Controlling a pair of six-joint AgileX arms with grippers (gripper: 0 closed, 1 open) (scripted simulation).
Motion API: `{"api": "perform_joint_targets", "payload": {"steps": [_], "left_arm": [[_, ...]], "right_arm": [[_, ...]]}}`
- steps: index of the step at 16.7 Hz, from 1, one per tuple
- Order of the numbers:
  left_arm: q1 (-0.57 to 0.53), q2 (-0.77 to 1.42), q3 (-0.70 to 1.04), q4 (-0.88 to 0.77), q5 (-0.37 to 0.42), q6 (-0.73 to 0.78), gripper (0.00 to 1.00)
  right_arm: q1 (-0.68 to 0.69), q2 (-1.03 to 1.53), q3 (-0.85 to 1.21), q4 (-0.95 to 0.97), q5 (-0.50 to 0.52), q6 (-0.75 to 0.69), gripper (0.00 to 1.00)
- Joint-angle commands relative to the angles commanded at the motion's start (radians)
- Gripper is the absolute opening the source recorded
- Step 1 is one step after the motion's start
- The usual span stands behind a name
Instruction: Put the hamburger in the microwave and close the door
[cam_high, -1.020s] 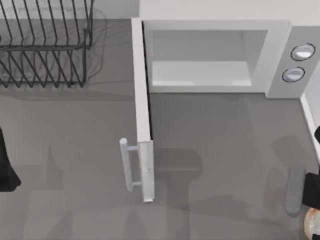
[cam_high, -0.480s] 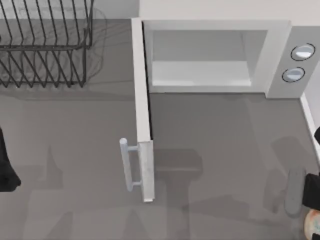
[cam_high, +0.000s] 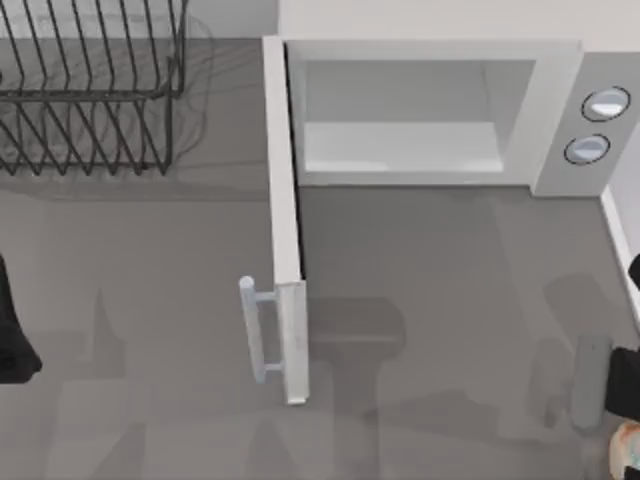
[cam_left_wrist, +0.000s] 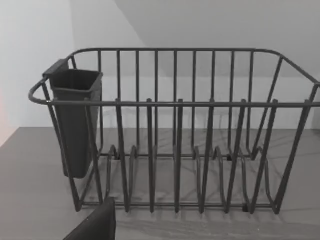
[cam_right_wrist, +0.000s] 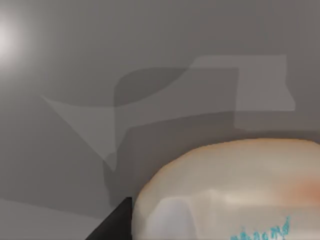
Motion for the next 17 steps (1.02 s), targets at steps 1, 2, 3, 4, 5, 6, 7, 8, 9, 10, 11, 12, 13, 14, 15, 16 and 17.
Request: {"api": "perform_joint_targets", "payload": {"steps": [1,2,3,4,5,6,7,8,9,10,11,12,13,14,15,16,17], "left_arm": [[0.000,0.000,0.000,0.000,0.000,0.000,1.00],[0.000,0.000,0.000,0.000,0.000,0.000,1.00],[0.000,0.000,0.000,0.000,0.000,0.000,1.00],[0.000,0.000,0.000,0.000,0.000,0.000,1.00],[0.000,0.000,0.000,0.000,0.000,0.000,1.00],[0.000,0.000,0.000,0.000,0.000,0.000,1.00],[0.000,0.000,0.000,0.000,0.000,0.000,1.00],[0.000,0.000,0.000,0.000,0.000,0.000,1.00],[0.000,0.000,0.000,0.000,0.000,0.000,1.00],[0.000,0.000,0.000,0.000,0.000,0.000,1.00],[0.000,0.000,0.000,0.000,0.000,0.000,1.00],[0.000,0.000,0.000,0.000,0.000,0.000,1.00],[0.000,0.000,0.000,0.000,0.000,0.000,1.00],[0.000,0.000,0.000,0.000,0.000,0.000,1.00],[0.000,0.000,0.000,0.000,0.000,0.000,1.00],[0.000,0.000,0.000,0.000,0.000,0.000,1.00],[0.000,0.000,0.000,0.000,0.000,0.000,1.00]], "right_arm": [[0.000,0.000,0.000,0.000,0.000,0.000,0.00],[0.000,0.000,0.000,0.000,0.000,0.000,0.00],[0.000,0.000,0.000,0.000,0.000,0.000,0.00],[0.000,0.000,0.000,0.000,0.000,0.000,0.00],[0.000,0.000,0.000,0.000,0.000,0.000,0.00],[-0.002,-0.070,0.050,-0.114,-0.012,0.016,0.00],[-0.002,-0.071,0.053,-0.117,-0.012,0.016,0.00],[-0.001,-0.076,0.065,-0.130,-0.012,0.014,0.00],[-0.001,-0.085,0.084,-0.154,-0.012,0.012,0.00],[-0.001,-0.097,0.108,-0.188,-0.012,0.010,0.00],[-0.002,-0.112,0.136,-0.233,-0.012,0.009,0.00],[-0.002,-0.128,0.166,-0.288,-0.012,0.008,0.00],[-0.002,-0.146,0.198,-0.353,-0.011,0.006,0.00],[-0.003,-0.165,0.230,-0.417,-0.011,0.006,0.00],[-0.004,-0.185,0.262,-0.471,-0.011,0.005,0.00],[-0.005,-0.204,0.291,-0.515,-0.011,0.006,0.00],[-0.006,-0.221,0.316,-0.549,-0.011,0.006,0.00]]}}
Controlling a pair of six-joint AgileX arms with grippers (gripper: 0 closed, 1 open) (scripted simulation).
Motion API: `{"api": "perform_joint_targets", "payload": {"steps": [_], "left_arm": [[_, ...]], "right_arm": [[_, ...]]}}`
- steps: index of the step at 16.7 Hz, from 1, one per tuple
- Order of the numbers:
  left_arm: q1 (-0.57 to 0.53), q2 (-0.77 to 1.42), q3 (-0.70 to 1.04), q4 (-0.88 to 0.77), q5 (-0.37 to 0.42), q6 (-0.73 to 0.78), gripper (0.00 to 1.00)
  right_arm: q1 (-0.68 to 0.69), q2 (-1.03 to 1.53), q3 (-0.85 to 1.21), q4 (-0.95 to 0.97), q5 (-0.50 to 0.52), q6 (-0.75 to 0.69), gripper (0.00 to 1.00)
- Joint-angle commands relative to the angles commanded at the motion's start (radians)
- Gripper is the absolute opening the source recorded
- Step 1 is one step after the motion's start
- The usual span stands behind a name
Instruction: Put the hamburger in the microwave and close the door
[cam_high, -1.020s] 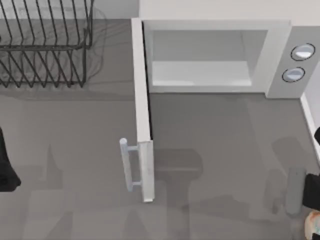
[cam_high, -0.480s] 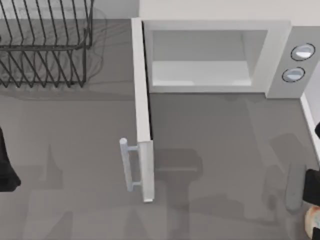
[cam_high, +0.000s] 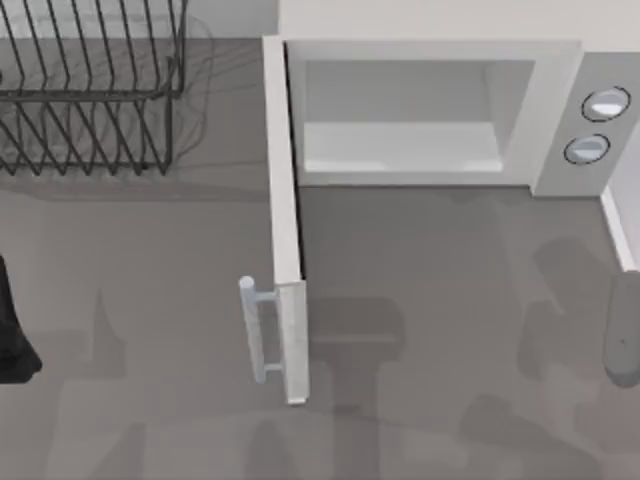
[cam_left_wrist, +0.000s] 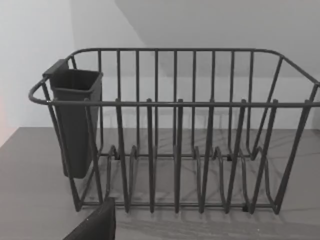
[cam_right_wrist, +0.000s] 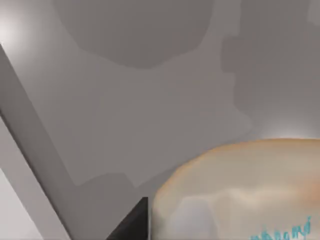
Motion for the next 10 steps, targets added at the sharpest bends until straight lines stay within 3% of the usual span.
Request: {"api": "perform_joint_targets", "payload": {"steps": [10], "left_arm": [[0.000,0.000,0.000,0.000,0.000,0.000,1.00]], "right_arm": [[0.023,0.026,0.061,0.025,0.029,0.046,0.00]]}}
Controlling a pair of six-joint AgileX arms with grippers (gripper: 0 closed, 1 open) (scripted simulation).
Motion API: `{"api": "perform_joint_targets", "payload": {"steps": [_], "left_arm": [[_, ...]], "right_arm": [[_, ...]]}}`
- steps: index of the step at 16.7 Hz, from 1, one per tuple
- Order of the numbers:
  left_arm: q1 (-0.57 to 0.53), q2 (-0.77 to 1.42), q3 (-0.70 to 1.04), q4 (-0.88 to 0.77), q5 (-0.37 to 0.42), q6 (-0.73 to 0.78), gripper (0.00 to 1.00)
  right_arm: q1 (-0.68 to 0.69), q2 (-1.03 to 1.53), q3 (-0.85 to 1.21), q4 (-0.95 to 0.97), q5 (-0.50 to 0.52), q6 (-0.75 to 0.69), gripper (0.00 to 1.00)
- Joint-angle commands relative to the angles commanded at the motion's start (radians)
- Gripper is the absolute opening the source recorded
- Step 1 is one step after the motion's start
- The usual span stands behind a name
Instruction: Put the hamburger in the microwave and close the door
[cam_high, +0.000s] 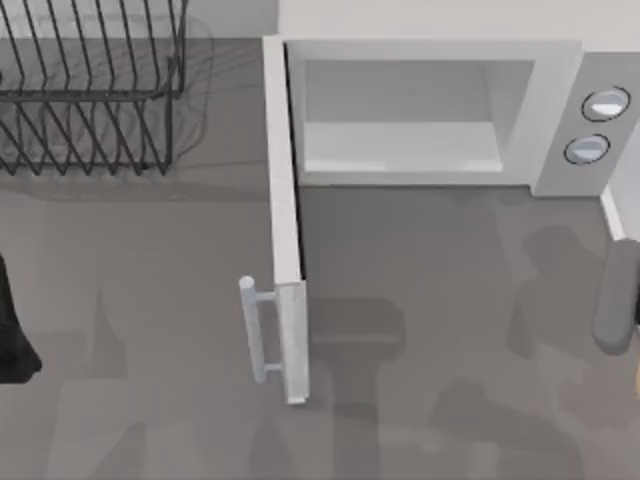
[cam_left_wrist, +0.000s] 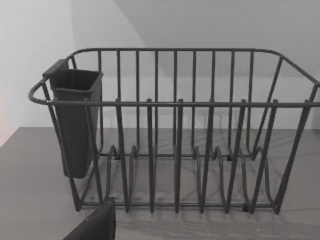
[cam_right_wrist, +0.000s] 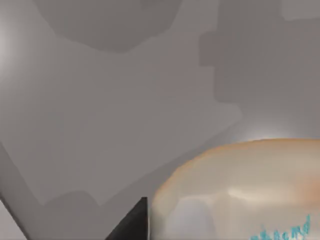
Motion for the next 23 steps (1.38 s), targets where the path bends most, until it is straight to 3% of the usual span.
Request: {"api": "perform_joint_targets", "payload": {"steps": [6,17,23], "left_arm": [[0.000,0.000,0.000,0.000,0.000,0.000,1.00],[0.000,0.000,0.000,0.000,0.000,0.000,1.00],[0.000,0.000,0.000,0.000,0.000,0.000,1.00]], "right_arm": [[0.097,0.276,0.134,0.367,0.151,0.254,0.00],[0.297,0.867,0.360,1.384,0.512,0.947,0.00],[0.342,0.987,0.431,1.629,0.621,1.161,0.00]]}}
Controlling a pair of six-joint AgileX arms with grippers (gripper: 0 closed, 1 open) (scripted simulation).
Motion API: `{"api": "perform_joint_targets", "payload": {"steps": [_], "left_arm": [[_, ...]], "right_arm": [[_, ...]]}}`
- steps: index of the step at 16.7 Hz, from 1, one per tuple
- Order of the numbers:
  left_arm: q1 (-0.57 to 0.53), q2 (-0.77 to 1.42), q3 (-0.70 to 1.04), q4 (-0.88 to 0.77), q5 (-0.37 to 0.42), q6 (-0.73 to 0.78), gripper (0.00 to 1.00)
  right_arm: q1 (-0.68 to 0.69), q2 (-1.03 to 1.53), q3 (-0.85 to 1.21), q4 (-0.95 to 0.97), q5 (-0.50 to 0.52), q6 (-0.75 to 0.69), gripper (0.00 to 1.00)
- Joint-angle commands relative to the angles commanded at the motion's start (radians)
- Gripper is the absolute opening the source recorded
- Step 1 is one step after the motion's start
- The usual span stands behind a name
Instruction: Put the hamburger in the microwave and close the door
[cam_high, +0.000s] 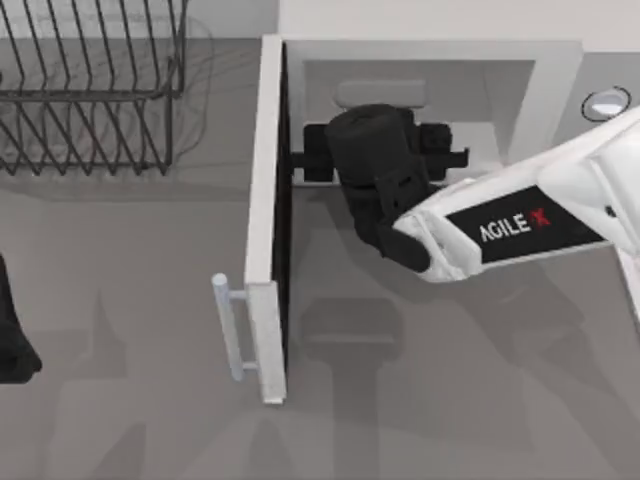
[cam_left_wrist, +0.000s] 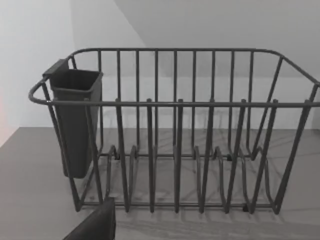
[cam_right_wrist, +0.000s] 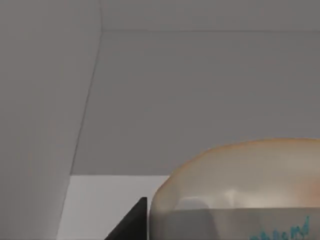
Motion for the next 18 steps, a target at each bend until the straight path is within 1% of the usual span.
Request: {"api": "perform_joint_targets", "payload": {"steps": [6,9,13,18], "left_arm": [[0.000,0.000,0.000,0.000,0.000,0.000,1.00],[0.000,0.000,0.000,0.000,0.000,0.000,1.00],[0.000,0.000,0.000,0.000,0.000,0.000,1.00],[0.000,0.000,0.000,0.000,0.000,0.000,1.00]], "right_arm": [[-0.005,-0.002,-0.002,0.003,-0.002,0.004,0.00],[-0.015,0.014,0.058,0.022,-0.036,-0.006,0.00],[-0.055,0.097,0.245,-0.002,-0.114,-0.039,0.00],[-0.115,0.314,0.563,-0.170,-0.173,-0.082,0.00]]}}
